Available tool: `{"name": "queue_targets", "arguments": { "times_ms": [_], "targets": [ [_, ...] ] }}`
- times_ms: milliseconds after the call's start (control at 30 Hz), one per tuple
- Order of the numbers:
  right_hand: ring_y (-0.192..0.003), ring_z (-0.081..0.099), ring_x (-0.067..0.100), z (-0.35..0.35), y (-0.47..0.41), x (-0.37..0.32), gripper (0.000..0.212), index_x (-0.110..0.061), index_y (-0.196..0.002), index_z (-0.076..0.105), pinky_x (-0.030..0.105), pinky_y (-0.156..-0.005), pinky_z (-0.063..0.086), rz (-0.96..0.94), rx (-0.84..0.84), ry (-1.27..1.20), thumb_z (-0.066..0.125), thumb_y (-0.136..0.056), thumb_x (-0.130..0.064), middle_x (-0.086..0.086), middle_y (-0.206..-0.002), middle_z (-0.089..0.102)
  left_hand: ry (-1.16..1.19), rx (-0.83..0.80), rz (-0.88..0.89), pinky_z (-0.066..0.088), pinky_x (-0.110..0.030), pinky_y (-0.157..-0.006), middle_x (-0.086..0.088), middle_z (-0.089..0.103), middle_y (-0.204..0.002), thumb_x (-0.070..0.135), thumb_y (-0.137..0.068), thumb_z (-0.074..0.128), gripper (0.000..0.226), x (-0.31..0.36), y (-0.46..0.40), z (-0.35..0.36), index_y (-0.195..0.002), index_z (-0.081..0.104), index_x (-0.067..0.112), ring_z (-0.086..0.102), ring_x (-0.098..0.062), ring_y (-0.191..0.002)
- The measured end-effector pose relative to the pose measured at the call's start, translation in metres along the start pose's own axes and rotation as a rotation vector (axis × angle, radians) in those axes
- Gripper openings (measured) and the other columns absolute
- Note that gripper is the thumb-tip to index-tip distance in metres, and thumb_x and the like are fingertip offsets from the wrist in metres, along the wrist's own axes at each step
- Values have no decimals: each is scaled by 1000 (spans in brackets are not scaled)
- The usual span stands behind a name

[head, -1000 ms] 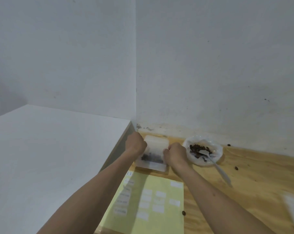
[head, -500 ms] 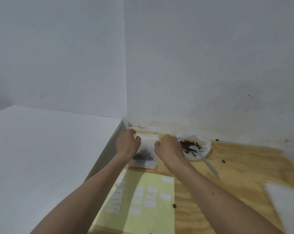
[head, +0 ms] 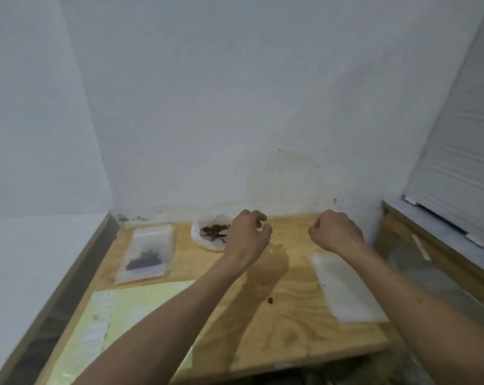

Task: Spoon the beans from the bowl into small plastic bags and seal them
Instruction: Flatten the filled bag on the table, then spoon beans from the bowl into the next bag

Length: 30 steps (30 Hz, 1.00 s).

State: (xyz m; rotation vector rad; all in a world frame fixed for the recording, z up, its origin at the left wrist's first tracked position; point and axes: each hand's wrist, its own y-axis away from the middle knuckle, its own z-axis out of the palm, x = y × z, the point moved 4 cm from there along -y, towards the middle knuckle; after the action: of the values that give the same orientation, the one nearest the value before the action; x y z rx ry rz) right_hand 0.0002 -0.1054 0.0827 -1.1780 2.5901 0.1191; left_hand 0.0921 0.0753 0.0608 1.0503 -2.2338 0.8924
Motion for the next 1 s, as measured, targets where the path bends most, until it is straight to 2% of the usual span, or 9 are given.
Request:
{"name": "queue_targets", "arguments": {
  "times_ms": [100,167,233,333,567,700,833,933,1000],
  "targets": [
    [-70,57,28,0,5,63,30,-13,-64,47,26,-55,39,125,-58,34,58,-90,-24,6,-67,50,-29,-236,-22,49,-31,-83,-8,70,-109,32,-96,61,35,25,10,56,-121,69,7,65,-22,-101],
    [-70,55,27,6,11,92,32,-12,-67,45,26,-51,38,187,-92,22,57,-94,-23,5,-69,50,-44,-365,-83,44,-29,-69,-5,65,-90,34,-96,63,23,34,18,88,-96,67,11,62,-19,-81],
    [-71,59,25,14,19,112,28,-10,-75,54,29,-59,49,224,-135,0,57,-96,-30,7,-79,59,-53,-388,-149,32,-28,-52,0,44,-65,33,-95,65,39,37,24,111,-67,44,15,42,-14,-54],
    [-87,65,29,24,23,128,32,-9,-93,63,36,-75,55,235,-179,-31,58,-96,-40,8,-97,66,-64,-388,-210,25,-28,-43,0,37,-56,32,-93,68,51,38,27,132,-60,33,15,35,-16,-46],
    [-82,66,30,36,17,127,33,-6,-76,59,29,-56,46,319,-153,-287,82,-82,-28,12,-91,67,95,-390,-422,29,-27,-48,-14,49,-60,17,-79,81,42,32,23,141,-64,42,8,54,-24,-54],
    [-76,66,30,32,13,132,37,-8,-65,54,27,-52,40,376,-74,-366,85,-78,-24,13,-81,65,250,-361,-517,51,-33,-64,-12,68,-74,6,-84,75,16,24,22,134,-71,69,-2,66,-29,-74],
    [-76,68,30,25,12,131,32,-6,-70,62,27,-56,43,367,-37,-322,83,-78,-29,14,-83,70,378,-353,-575,46,-32,-67,-4,50,-61,2,-84,73,39,18,20,135,-54,50,13,53,-21,-71],
    [-70,65,28,18,7,126,24,-2,-76,66,31,-65,49,330,-81,-458,81,-83,-19,14,-77,67,496,-326,-589,47,-30,-70,-5,59,-76,12,-83,78,12,18,20,132,-77,67,9,58,-25,-79],
    [-62,62,26,11,6,122,14,1,-88,70,32,-61,47,308,-126,-634,80,-84,-8,16,-74,65,574,-283,-578,52,-33,-80,-2,65,-91,26,-84,80,25,19,20,127,-100,72,8,62,-23,-89]
  ]
}}
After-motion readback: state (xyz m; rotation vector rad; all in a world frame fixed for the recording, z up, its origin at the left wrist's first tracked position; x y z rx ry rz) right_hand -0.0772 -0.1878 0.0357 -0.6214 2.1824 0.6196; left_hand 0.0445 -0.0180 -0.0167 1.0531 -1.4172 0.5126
